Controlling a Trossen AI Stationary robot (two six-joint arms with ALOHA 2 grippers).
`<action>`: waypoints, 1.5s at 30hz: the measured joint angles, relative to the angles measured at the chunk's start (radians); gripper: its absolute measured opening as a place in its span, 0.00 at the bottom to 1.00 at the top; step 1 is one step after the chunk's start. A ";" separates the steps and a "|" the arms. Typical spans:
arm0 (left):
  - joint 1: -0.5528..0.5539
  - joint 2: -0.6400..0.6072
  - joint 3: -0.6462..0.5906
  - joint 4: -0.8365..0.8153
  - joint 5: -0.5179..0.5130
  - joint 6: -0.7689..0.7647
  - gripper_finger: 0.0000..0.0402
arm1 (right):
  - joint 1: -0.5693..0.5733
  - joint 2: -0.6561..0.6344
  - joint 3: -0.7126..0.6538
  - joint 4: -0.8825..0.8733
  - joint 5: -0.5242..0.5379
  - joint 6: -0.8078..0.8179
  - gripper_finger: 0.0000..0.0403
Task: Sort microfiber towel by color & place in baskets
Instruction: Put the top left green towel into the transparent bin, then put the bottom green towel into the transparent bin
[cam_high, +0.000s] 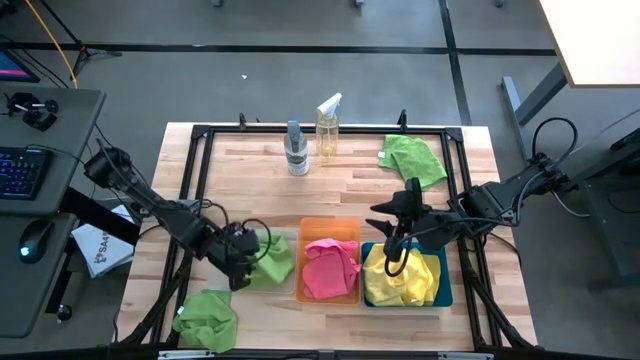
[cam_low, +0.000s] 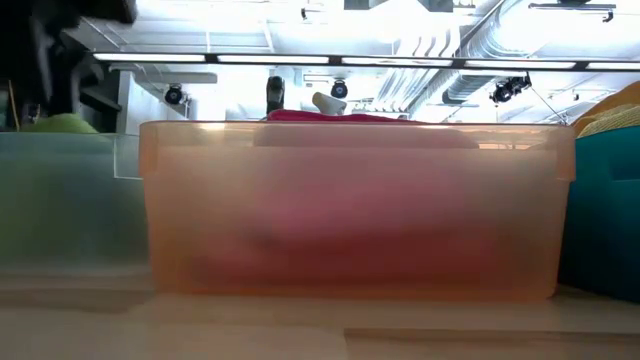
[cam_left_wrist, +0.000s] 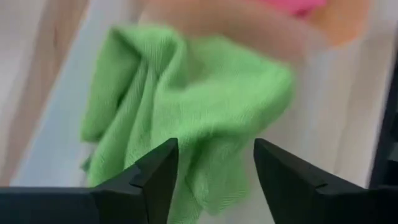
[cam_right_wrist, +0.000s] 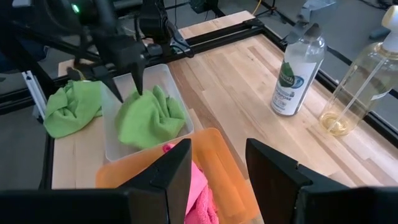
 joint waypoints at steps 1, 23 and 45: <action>0.007 -0.008 0.024 -0.017 -0.002 0.021 0.50 | 0.000 0.000 0.000 0.000 0.007 0.000 0.36; -0.493 0.207 0.143 0.041 0.300 -0.457 0.53 | 0.000 0.001 0.000 -0.072 0.023 0.000 0.36; -0.497 0.506 0.146 0.044 0.419 -0.599 0.48 | 0.000 0.001 0.000 -0.120 0.021 -0.002 0.36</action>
